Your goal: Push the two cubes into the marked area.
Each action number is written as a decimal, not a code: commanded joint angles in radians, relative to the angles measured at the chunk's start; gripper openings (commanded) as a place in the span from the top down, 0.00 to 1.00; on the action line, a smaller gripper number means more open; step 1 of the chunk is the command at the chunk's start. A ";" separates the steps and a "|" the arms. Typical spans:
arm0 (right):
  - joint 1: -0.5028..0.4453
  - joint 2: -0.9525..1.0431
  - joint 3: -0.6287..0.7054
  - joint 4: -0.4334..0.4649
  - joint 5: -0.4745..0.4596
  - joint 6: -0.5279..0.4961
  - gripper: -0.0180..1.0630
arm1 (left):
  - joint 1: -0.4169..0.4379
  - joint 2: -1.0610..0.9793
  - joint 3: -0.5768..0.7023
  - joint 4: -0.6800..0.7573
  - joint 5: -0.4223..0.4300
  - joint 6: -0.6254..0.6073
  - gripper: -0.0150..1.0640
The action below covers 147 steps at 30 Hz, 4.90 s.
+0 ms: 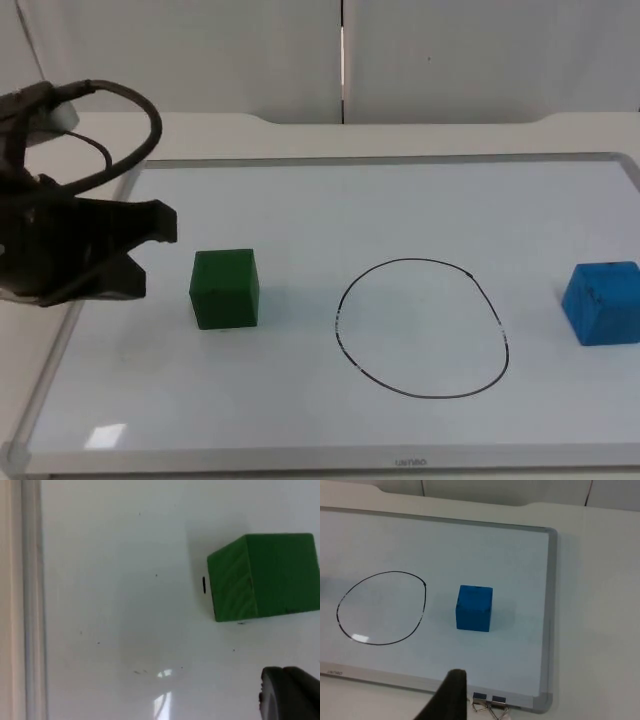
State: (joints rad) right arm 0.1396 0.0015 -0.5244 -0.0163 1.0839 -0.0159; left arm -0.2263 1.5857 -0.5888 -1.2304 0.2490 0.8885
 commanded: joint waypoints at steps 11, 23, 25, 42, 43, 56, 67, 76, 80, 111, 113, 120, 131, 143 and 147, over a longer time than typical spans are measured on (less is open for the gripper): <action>-0.007 -0.001 0.008 -0.001 -0.008 0.000 0.01 | -0.005 0.187 -0.127 -0.052 -0.078 0.025 0.99; -0.007 -0.001 0.008 -0.001 -0.008 0.000 0.01 | -0.005 0.321 -0.255 -0.040 -0.089 0.026 0.99; -0.007 -0.001 0.008 -0.001 -0.008 0.000 0.01 | -0.005 0.351 -0.271 -0.037 -0.102 0.026 0.99; -0.007 -0.001 0.008 -0.001 -0.008 0.000 0.01 | -0.005 0.409 -0.283 -0.036 -0.083 0.026 0.99; -0.007 -0.001 0.008 -0.001 -0.008 0.000 0.01 | -0.005 0.409 -0.283 -0.036 -0.076 0.026 0.99; -0.007 -0.001 0.008 -0.001 -0.008 0.000 0.01 | -0.068 0.409 -0.324 -0.042 -0.071 0.026 0.99; -0.007 -0.001 0.008 -0.001 -0.008 0.000 0.01 | -0.122 0.409 -0.325 -0.044 -0.073 0.024 0.99; -0.007 -0.001 0.008 -0.001 -0.008 0.000 0.01 | -0.122 0.409 -0.325 -0.051 -0.048 0.022 0.99; -0.007 -0.001 0.008 -0.001 -0.008 0.000 0.01 | -0.126 0.409 -0.325 -0.061 -0.045 0.019 0.99; -0.007 -0.001 0.008 -0.001 -0.008 0.000 0.01 | -0.231 0.409 -0.325 -0.096 -0.073 0.019 0.99; -0.007 -0.001 0.008 -0.001 -0.008 0.000 0.01 | -0.244 0.410 -0.325 -0.096 -0.082 0.019 0.99; -0.007 -0.001 0.008 -0.001 -0.008 0.000 0.01 | -0.251 0.422 -0.325 -0.106 -0.079 0.019 0.99; -0.007 -0.001 0.008 -0.001 -0.008 0.000 0.01 | -0.252 0.422 -0.325 -0.126 -0.060 0.019 0.99; -0.007 -0.001 0.008 -0.001 -0.008 0.000 0.01 | -0.264 0.422 -0.325 -0.132 -0.060 0.019 0.99; -0.007 -0.001 0.008 -0.001 -0.008 0.000 0.01 | -0.289 0.422 -0.327 -0.138 -0.090 0.023 0.99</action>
State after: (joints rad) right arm 0.1396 0.0015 -0.5244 -0.0163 1.0839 -0.0160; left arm -0.5044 2.0055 -0.9109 -1.3457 0.1680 0.9116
